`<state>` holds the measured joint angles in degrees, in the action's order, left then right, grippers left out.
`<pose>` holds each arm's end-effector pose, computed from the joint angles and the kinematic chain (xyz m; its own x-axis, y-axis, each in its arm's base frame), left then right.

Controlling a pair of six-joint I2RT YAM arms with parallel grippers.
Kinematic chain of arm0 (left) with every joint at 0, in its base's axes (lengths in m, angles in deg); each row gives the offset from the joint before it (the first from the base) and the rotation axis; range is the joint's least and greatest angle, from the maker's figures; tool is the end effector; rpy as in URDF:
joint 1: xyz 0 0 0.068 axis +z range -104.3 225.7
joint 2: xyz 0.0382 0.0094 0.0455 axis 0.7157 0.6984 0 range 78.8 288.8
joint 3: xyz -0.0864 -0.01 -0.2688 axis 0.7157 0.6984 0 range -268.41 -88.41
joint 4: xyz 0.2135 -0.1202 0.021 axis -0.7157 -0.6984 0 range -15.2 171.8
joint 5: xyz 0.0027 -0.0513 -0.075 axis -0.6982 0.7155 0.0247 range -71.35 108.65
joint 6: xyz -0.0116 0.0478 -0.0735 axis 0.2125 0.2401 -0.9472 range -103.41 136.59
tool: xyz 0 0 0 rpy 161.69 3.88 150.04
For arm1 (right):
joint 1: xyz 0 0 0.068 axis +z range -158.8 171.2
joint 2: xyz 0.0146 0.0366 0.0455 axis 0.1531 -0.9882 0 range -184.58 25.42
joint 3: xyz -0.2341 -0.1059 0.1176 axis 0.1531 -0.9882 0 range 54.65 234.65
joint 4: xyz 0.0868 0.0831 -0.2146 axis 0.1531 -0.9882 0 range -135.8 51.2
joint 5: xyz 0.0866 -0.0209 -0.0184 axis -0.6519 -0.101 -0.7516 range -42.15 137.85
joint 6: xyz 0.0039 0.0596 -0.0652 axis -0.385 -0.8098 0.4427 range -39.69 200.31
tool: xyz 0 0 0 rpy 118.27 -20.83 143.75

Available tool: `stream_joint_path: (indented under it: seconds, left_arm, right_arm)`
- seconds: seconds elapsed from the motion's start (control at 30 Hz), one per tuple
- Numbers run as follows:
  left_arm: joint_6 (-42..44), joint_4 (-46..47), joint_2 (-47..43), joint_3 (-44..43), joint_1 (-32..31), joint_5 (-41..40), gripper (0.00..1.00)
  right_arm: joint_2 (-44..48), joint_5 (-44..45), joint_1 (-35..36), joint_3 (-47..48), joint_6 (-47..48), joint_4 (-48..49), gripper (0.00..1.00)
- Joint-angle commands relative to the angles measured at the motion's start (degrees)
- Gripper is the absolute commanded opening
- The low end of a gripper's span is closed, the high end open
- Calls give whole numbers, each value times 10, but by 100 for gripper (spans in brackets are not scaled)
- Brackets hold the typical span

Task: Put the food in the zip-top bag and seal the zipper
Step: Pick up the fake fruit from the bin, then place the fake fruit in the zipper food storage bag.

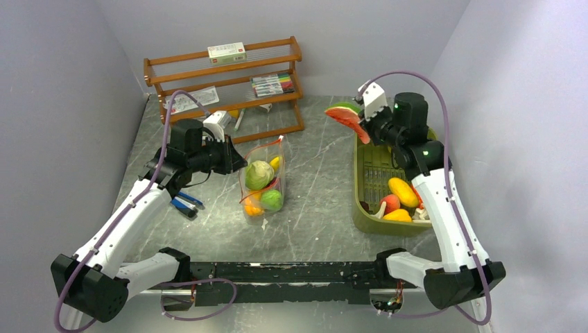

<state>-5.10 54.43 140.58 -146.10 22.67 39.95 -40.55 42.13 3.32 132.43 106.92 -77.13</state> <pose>0.2170 -0.1233 0.3215 -0.6865 -0.0825 -0.7224 0.4260 0.7596 -0.4915 0.2486 0.0615 0.4013 -0.2578 -0.5112 -0.8199 -0.4603 0.8111 -0.3610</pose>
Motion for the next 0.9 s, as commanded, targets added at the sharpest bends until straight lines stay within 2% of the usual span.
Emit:
stream_joint_path:
  seconds: [0.0,0.37,0.67,0.87]
  left_arm:
    - [-19,14,-5,-18,0,20,7]
    - [-31,12,-12,-17,0,11,7]
    - [-41,20,-12,-11,0,18,7]
    - [-44,22,-13,-10,1,20,7]
  right_arm:
    - [7,-67,54,-6,21,71,0]
    - [27,-318,93,-112,37,278,0]
    - [3,-434,112,-136,59,370,0]
    - [-24,-454,157,-150,70,416,0]
